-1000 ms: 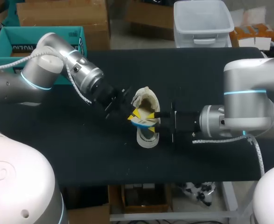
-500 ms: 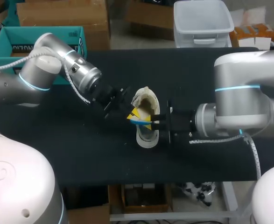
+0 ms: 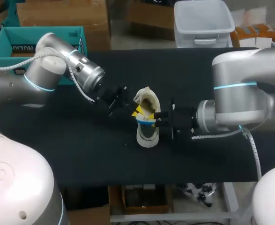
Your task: Open the shoe tongue, take the insole out of the shoe, put the insole back into the shoe, and pack the shoe into the shoebox
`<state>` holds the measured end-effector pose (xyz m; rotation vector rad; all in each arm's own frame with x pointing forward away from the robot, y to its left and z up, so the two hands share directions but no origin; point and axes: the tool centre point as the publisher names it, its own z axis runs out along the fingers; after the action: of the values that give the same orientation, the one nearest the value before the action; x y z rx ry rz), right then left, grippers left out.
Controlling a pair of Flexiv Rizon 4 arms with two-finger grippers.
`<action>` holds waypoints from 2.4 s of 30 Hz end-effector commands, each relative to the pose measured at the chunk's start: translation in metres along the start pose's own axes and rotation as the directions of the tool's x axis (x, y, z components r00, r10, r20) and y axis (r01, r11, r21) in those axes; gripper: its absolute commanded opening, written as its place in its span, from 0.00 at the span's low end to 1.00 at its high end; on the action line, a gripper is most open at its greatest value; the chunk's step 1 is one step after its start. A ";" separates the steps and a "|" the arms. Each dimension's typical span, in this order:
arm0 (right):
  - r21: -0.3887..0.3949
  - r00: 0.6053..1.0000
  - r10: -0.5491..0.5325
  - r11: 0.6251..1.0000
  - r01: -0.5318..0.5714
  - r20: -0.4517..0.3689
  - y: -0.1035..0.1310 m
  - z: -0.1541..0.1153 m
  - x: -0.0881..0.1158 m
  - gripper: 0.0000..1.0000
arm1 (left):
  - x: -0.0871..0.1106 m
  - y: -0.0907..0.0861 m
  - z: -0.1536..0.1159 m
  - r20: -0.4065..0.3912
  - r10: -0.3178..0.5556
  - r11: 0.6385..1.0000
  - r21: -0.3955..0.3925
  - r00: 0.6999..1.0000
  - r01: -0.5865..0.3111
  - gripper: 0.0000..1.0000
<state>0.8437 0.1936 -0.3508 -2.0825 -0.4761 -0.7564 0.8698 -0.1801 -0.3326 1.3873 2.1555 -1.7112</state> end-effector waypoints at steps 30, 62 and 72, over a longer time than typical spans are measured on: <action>-0.077 0.999 0.035 0.996 -0.034 0.016 -0.042 -0.006 -0.013 0.56 | 0.012 -0.026 0.000 -0.049 0.064 0.997 0.051 0.997 -0.061 0.00; -0.144 0.998 0.039 0.989 -0.032 0.047 -0.001 0.005 0.000 0.00 | 0.013 -0.018 0.003 -0.006 0.044 0.999 0.024 0.999 -0.044 0.49; -0.151 0.997 0.052 0.988 -0.044 0.049 -0.002 0.004 -0.002 0.00 | 0.012 -0.025 0.016 -0.018 0.073 0.997 0.032 0.997 -0.073 0.00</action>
<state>0.8420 0.1978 -0.3531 -2.2479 -0.4054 -0.7401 0.8408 -0.1813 -0.3256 1.4832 2.0698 -1.7251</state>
